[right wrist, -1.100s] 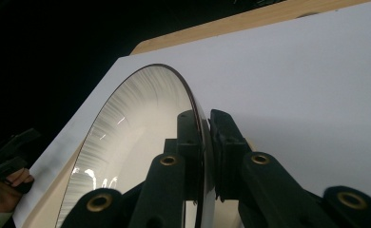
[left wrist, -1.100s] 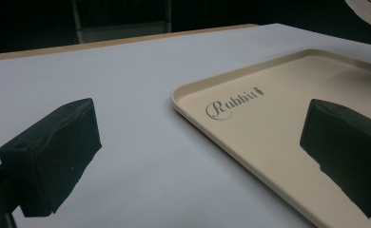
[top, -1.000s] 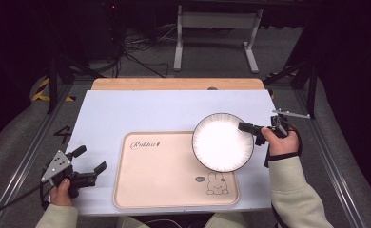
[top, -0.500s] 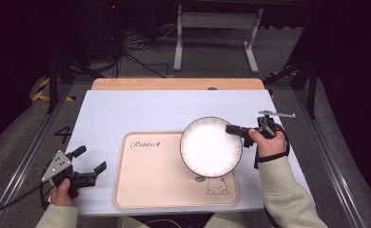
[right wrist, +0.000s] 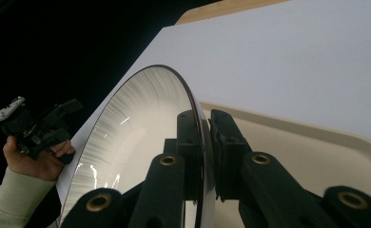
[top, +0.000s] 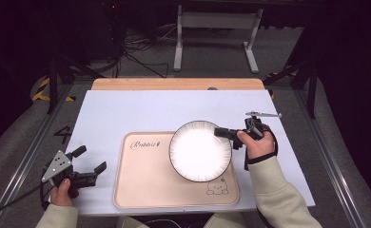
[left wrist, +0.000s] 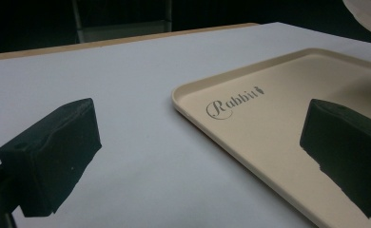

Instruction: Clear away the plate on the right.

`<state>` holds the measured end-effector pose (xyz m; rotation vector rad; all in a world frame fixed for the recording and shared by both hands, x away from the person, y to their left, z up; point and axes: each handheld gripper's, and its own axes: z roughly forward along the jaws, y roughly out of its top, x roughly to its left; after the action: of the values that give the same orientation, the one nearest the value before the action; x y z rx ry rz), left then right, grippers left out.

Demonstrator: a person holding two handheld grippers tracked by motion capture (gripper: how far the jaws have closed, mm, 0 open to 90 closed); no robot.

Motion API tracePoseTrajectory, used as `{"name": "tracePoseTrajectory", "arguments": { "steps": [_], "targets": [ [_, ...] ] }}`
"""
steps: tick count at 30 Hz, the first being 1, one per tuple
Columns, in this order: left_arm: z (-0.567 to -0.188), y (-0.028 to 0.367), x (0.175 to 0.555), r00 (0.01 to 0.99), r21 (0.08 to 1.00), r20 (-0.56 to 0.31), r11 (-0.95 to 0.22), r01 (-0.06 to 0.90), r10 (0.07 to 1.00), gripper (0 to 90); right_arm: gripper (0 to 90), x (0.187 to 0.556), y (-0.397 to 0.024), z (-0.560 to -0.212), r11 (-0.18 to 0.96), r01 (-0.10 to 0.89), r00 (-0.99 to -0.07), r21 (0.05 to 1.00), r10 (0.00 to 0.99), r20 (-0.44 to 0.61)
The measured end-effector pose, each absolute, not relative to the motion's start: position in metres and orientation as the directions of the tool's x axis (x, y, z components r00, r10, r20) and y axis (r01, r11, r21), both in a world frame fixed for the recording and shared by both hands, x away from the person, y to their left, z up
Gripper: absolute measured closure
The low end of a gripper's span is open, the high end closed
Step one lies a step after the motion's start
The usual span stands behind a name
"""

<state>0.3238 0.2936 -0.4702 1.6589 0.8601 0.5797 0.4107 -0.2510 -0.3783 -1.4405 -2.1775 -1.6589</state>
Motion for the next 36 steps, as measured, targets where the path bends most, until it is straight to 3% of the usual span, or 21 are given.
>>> {"name": "tracePoseTrajectory", "arguments": {
  "steps": [27, 36],
  "targets": [
    [-0.470, 0.293, 0.324, 0.616, 0.965, -0.056, -0.115, 0.235, 0.786, 0.2, 83.8, 0.415, -0.194, -0.420, 0.143, 0.734, -0.594, 0.664, 0.609, 0.526],
    [-0.470, 0.293, 0.324, 0.618, 0.966, -0.054, -0.117, 0.232, 0.785, 0.2, 83.7, 0.418, -0.187, -0.432, 0.142, 0.751, -0.579, 0.645, 0.610, 0.541]
  ]
}}
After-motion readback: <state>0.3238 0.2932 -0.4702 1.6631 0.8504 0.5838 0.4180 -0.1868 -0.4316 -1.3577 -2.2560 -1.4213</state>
